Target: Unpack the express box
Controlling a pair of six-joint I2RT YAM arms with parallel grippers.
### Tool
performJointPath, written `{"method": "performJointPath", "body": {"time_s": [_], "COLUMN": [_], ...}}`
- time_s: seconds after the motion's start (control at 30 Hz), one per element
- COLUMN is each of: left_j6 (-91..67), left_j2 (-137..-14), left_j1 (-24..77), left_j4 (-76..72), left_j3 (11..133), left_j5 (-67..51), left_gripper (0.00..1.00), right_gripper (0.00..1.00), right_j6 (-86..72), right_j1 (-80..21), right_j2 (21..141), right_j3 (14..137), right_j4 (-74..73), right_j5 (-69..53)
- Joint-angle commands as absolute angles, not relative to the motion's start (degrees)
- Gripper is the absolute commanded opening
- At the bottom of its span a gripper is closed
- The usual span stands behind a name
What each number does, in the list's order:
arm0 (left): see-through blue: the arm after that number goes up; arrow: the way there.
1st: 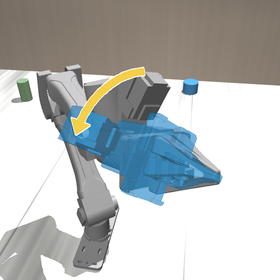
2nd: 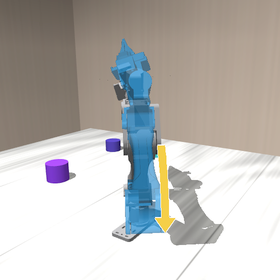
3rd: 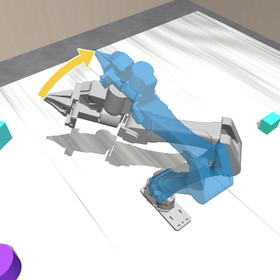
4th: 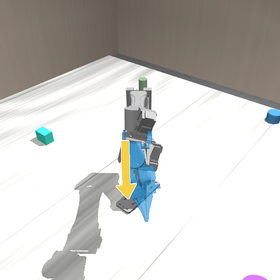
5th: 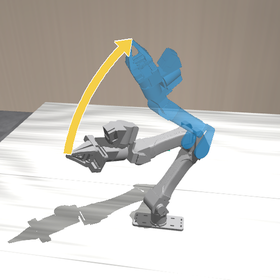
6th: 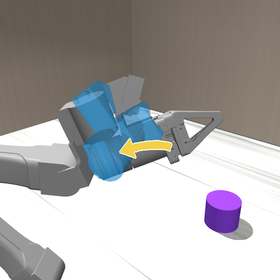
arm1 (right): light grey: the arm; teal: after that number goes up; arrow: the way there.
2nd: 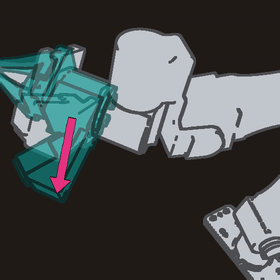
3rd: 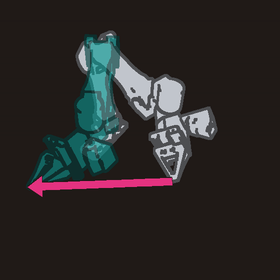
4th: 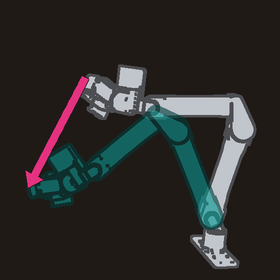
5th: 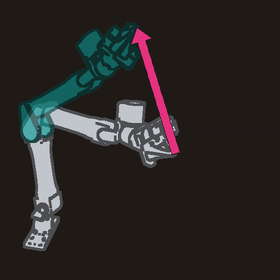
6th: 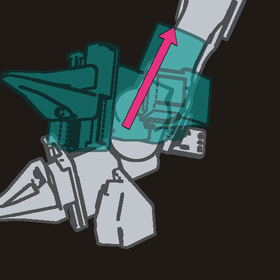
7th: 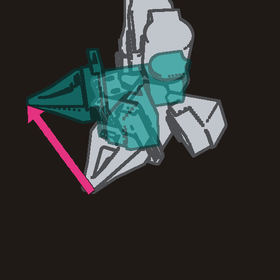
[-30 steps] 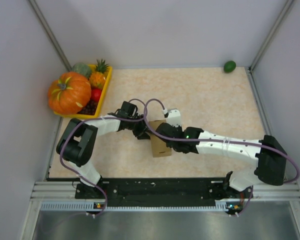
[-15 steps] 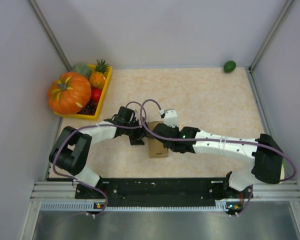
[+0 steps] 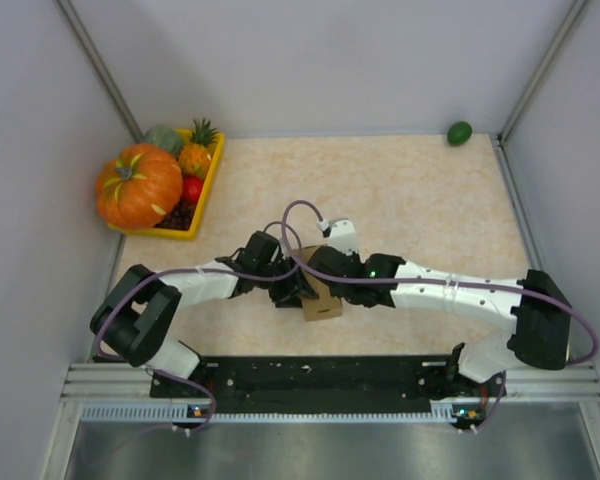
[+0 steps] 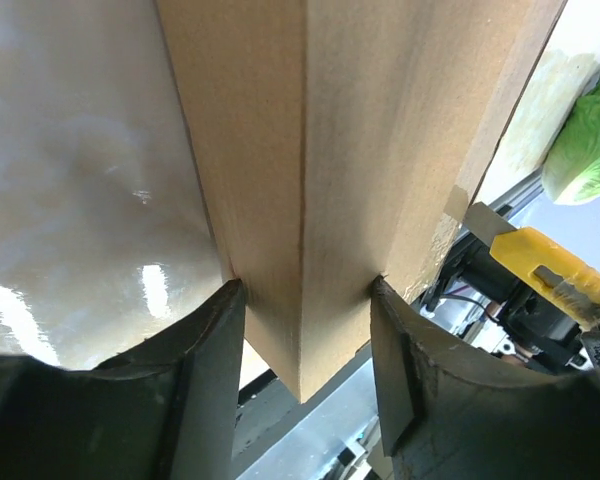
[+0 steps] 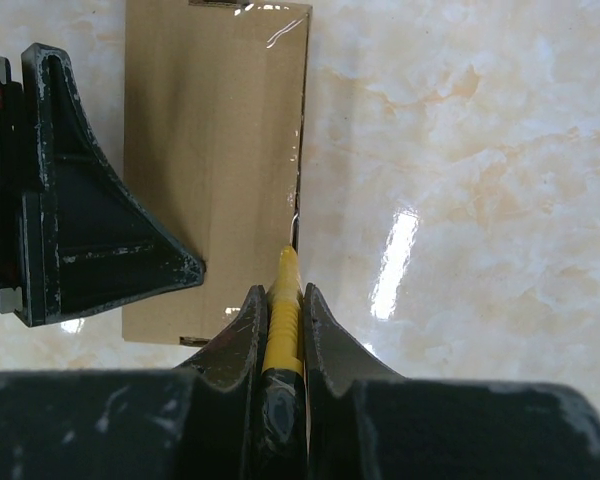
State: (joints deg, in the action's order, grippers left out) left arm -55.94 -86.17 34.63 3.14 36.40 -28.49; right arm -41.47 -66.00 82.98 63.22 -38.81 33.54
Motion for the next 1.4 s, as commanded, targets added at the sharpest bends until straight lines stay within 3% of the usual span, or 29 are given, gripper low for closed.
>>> {"method": "performJointPath", "body": {"time_s": [0.0,0.4,0.7,1.13,1.37], "left_j6": [-60.02,-64.68,-68.64,-70.49,-69.96], "left_j2": [-87.27,-85.78,-84.20,-83.50,-83.50], "left_j1": [36.04,36.83,37.00,37.27,37.62], "left_j4": [3.78,4.75,3.69,4.39,4.57], "left_j3": [35.42,35.33,33.75,32.96,33.57], "left_j5": [-22.77,-17.76,-15.38,-13.10,-13.01], "left_gripper": [0.45,0.34,0.30,0.27,0.27], "right_gripper": [0.00,0.00,0.00,0.00,0.00], "right_j6": [-41.48,-45.52,-48.78,-45.79,-46.67], "right_j1": [-66.71,-66.71,-66.71,-67.67,-67.59], "right_j2": [79.46,78.84,72.95,65.66,67.58], "right_j3": [62.93,59.87,51.25,51.06,49.22], "right_j4": [-36.65,-40.43,-40.43,-42.01,-42.10], "right_j5": [32.26,30.41,30.06,29.00,28.39]}}
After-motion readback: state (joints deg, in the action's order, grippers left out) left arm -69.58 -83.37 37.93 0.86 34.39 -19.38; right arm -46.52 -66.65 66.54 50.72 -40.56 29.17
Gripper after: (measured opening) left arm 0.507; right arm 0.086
